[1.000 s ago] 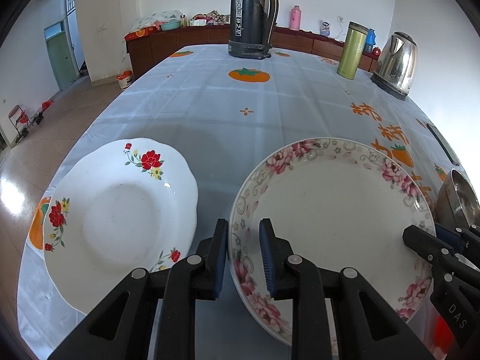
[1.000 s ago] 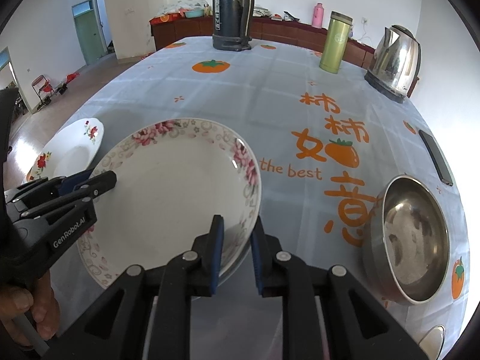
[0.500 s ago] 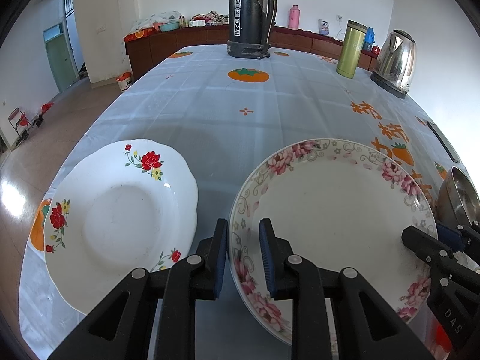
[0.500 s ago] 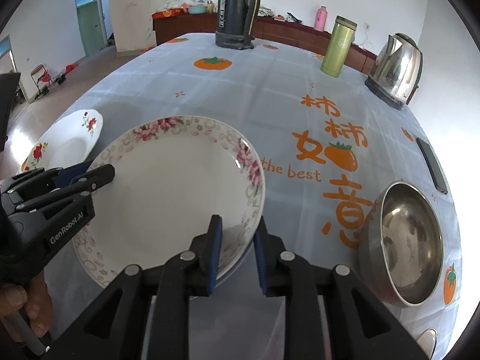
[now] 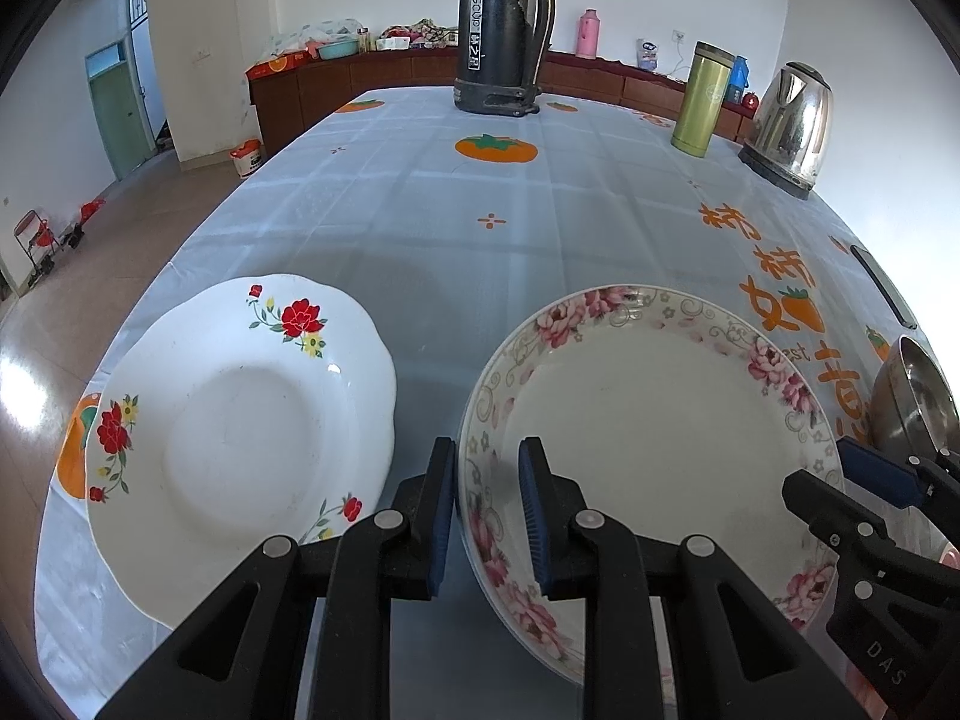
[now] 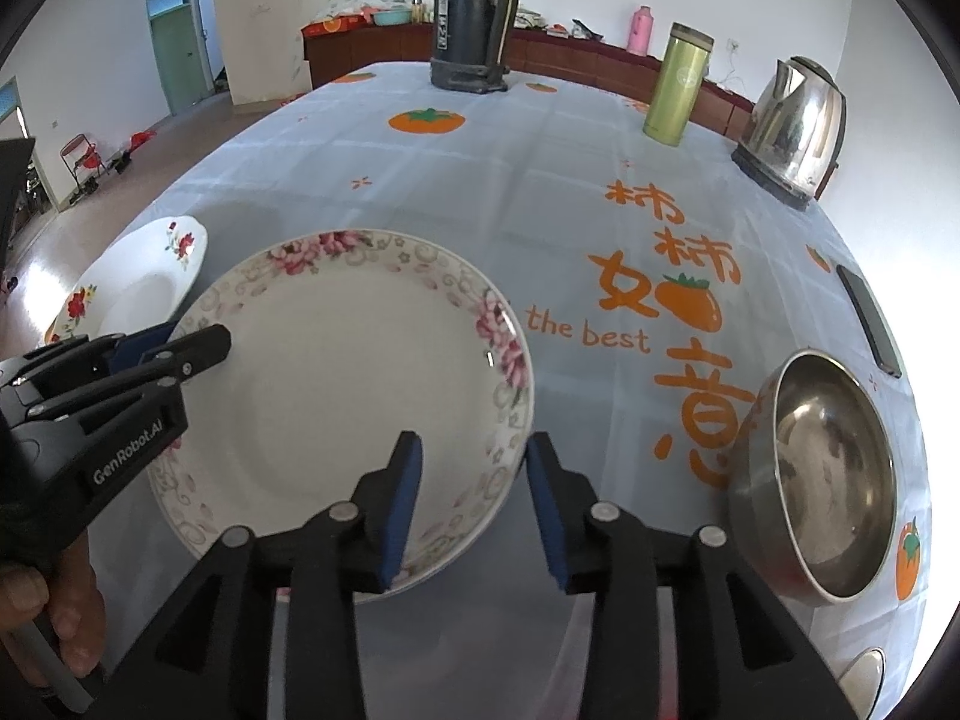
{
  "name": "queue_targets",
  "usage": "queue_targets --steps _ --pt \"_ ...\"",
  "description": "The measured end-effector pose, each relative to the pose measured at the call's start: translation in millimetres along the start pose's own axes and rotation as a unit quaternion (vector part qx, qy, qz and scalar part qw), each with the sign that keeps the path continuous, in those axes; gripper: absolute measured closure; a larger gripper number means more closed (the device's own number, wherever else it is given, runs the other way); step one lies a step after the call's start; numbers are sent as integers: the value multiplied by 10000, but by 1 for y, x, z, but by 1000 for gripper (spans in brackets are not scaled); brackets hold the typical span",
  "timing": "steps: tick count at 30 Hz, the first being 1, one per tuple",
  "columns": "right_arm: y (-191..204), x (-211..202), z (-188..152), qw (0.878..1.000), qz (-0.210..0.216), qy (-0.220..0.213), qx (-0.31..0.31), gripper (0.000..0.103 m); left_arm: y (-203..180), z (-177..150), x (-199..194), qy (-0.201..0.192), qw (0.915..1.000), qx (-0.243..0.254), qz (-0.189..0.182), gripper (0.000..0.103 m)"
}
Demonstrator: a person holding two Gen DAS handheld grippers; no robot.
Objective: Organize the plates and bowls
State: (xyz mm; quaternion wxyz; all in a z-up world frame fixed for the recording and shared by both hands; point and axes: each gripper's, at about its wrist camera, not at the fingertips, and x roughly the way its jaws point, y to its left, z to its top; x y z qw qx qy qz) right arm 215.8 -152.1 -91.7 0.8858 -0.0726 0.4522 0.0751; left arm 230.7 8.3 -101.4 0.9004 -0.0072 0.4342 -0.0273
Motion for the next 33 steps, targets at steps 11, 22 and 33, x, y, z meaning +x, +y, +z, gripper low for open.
queue_targets --steps 11,22,33 --pt "0 -7 1 9999 119 -98 41 52 0 -3 -11 -67 9999 -8 -133 49" --pt "3 -17 -1 9997 125 -192 21 42 4 -4 -23 -119 9997 -118 -191 47" --pt "8 -36 6 9979 368 -533 76 45 35 -16 -48 -323 9988 -368 60 47"
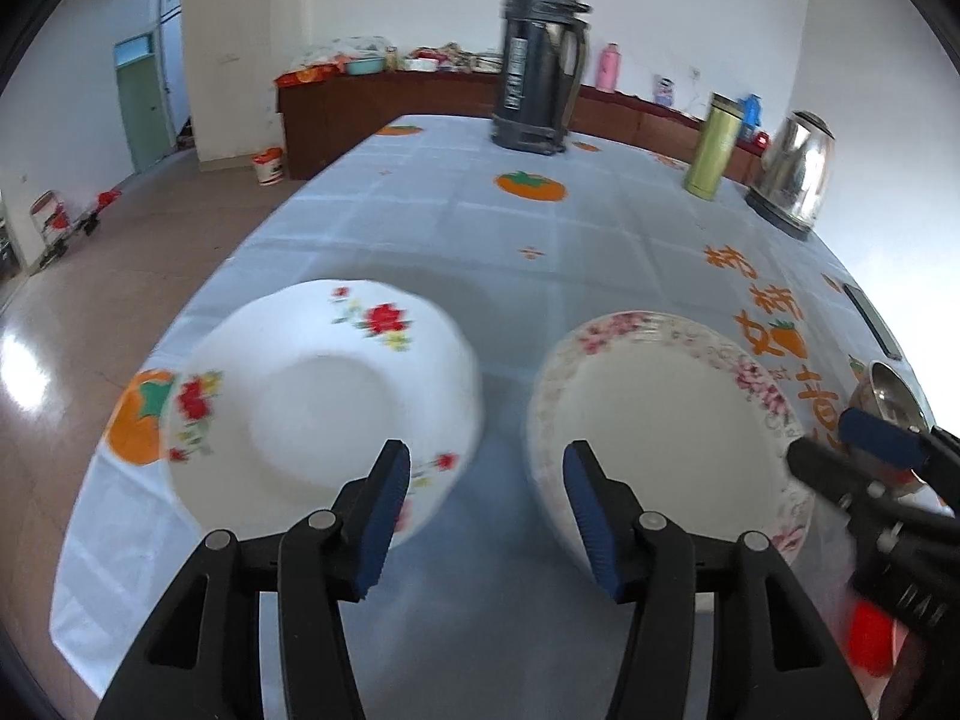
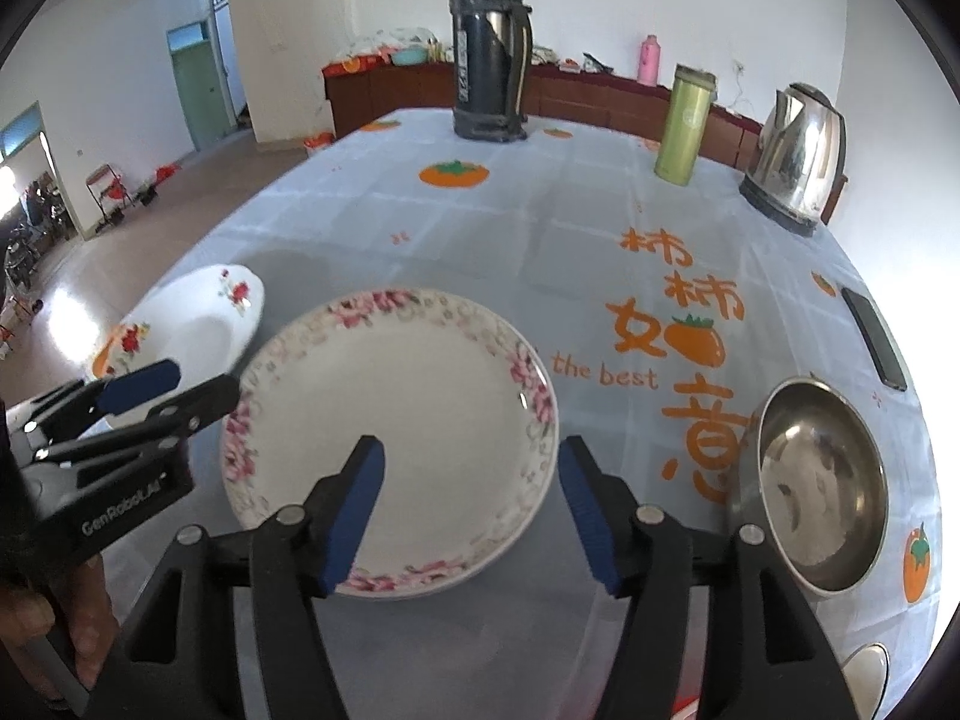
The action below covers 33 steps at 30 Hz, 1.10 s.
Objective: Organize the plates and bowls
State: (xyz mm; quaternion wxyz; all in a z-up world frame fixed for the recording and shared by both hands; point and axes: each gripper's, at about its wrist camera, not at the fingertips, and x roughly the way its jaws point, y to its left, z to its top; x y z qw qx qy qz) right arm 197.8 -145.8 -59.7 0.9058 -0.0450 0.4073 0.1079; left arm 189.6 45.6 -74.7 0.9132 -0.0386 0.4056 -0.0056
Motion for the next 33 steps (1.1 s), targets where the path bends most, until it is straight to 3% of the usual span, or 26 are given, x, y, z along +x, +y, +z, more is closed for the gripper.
queue_targets --steps 4,13,23,33 --pt "9 -1 5 9995 314 -46 29 54 34 -4 -8 12 9991 -293 321 47" --pt "48 15 22 9959 881 140 -126 59 113 -3 -5 134 9900 -974 1011 47" --pt "100 50 57 9925 1112 251 -439 63 131 13 12 120 9887 -1090 1020 47" --pt "134 100 71 9904 971 603 -783 68 143 21 30 228 9878 -1235 917 47"
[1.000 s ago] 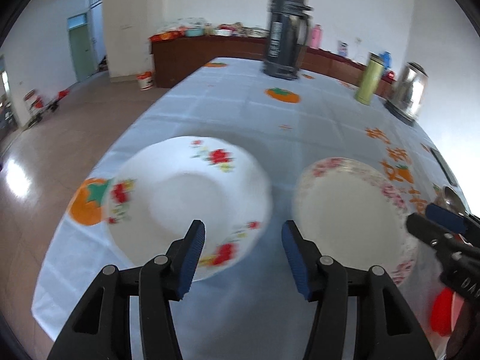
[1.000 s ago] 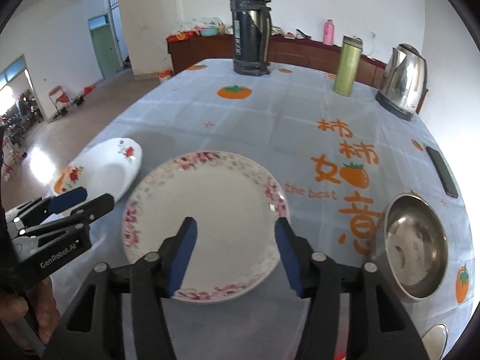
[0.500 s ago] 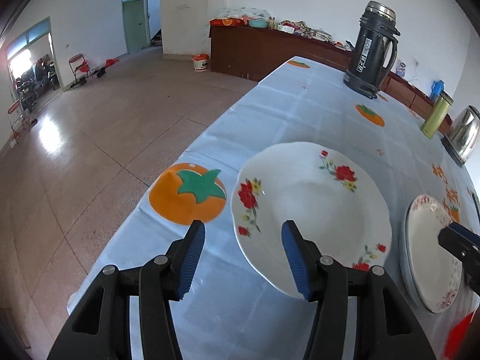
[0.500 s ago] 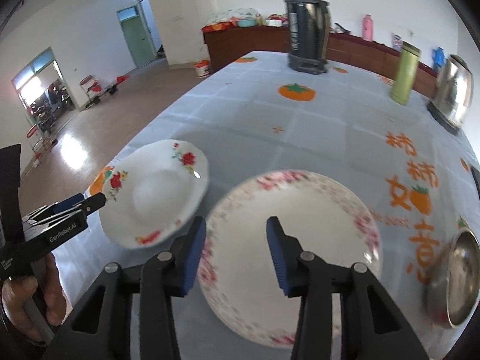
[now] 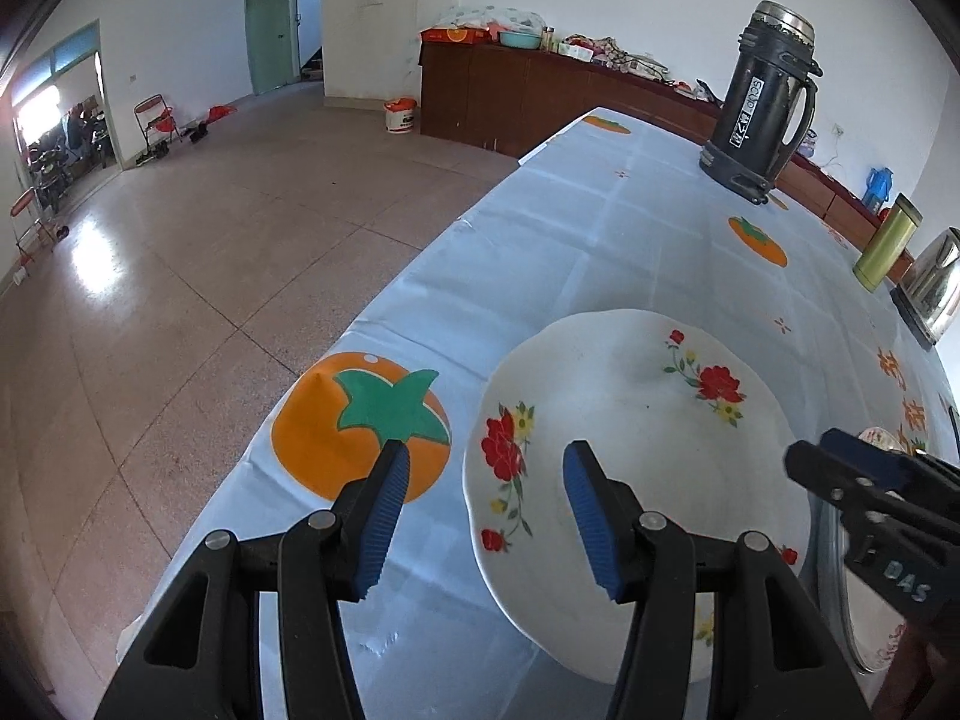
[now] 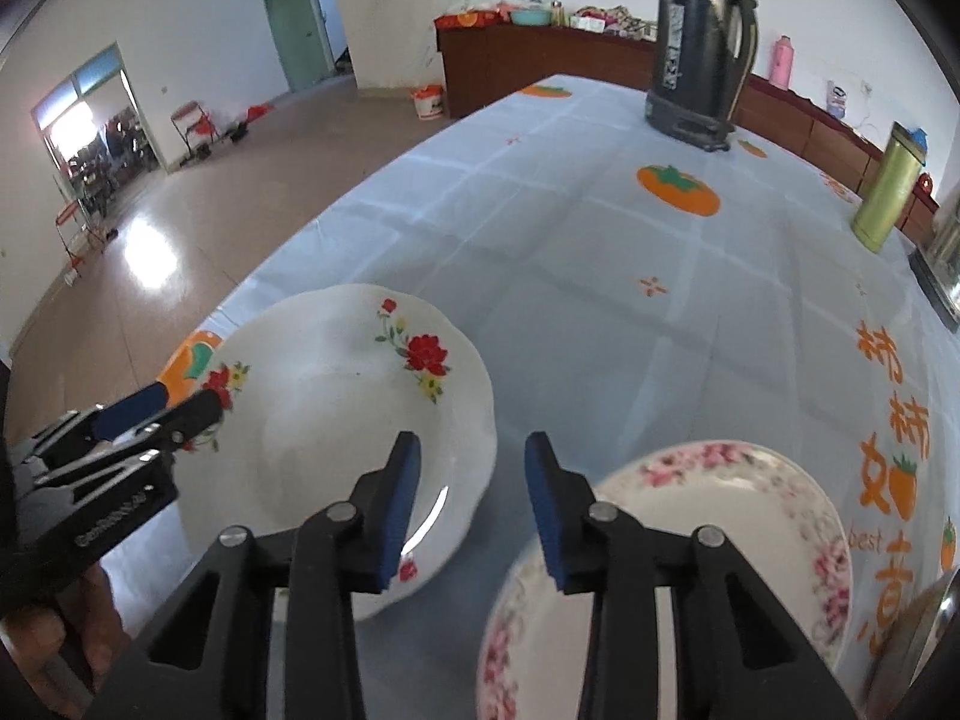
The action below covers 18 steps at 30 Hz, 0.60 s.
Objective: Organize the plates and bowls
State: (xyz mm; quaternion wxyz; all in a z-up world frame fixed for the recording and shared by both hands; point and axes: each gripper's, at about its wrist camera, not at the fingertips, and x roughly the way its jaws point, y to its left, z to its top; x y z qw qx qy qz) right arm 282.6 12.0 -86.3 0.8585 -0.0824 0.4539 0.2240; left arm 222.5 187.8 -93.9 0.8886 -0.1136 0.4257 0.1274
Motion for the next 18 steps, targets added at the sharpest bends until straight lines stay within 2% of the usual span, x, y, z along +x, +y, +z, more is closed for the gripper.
queue_targets --steps 11,13,14,18 --pt "4 24 3 9993 -129 259 -217 78 -1 -2 9 83 9999 62 -50 47" --pt "5 28 2 9991 -142 325 -238 78 -2 -3 13 148 9998 74 -105 57" --pt "4 28 2 9992 -130 310 -232 78 -4 -4 16 189 9997 99 -88 67" --pt "6 29 2 9988 -180 308 -332 78 -4 -7 17 154 9998 125 73 71"
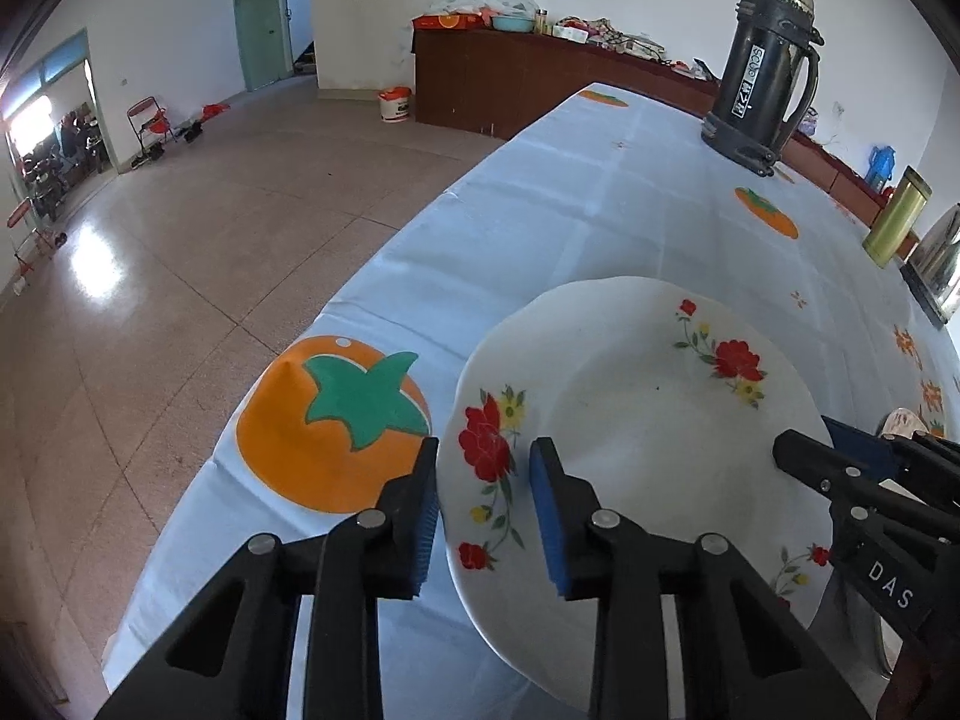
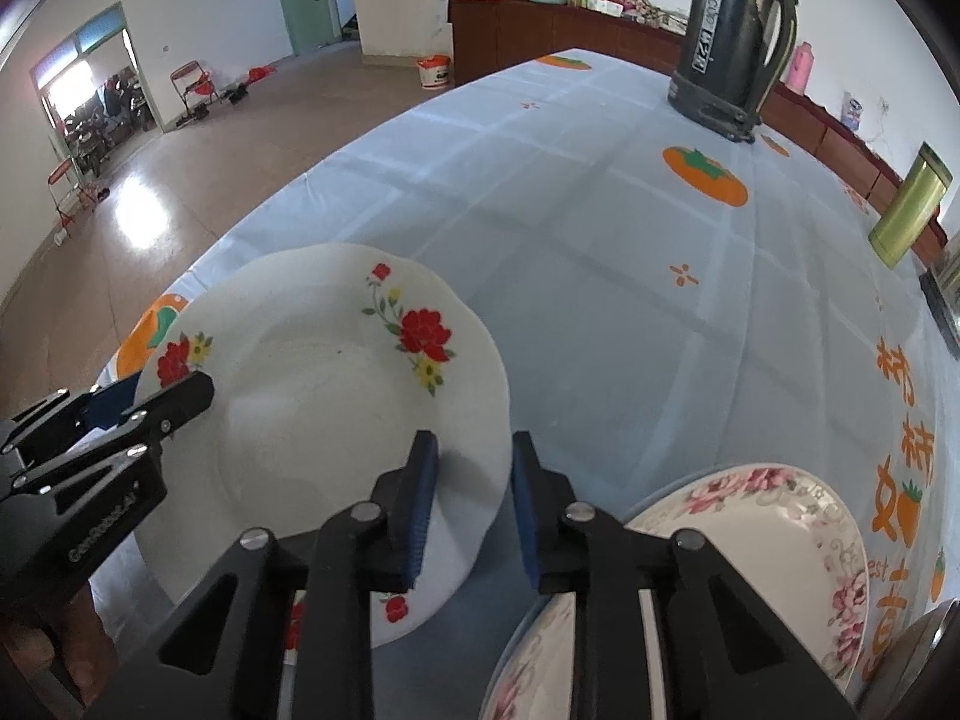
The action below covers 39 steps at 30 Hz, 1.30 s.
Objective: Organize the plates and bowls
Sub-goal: 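Lift the white red-flower plate with both tools toward the plate stack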
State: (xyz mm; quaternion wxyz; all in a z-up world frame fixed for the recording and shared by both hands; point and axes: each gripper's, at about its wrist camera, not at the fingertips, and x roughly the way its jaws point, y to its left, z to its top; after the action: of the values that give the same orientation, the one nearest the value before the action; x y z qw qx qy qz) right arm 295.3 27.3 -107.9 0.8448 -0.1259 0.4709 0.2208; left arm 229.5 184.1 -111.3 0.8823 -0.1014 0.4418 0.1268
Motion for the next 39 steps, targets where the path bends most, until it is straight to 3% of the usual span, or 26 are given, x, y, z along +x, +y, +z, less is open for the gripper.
queue_targets --steps 12,27,39 --pt "1 -1 -1 9998 156 26 140 78 -3 2 -11 -158 9994 -15 300 71" --pt "5 -26 -14 9984 440 -39 346 80 8 -3 -30 -123 9992 -299 213 71" --pt "1 -52 -34 9973 509 -154 501 80 -8 -9 -50 -198 9996 -151 162 71"
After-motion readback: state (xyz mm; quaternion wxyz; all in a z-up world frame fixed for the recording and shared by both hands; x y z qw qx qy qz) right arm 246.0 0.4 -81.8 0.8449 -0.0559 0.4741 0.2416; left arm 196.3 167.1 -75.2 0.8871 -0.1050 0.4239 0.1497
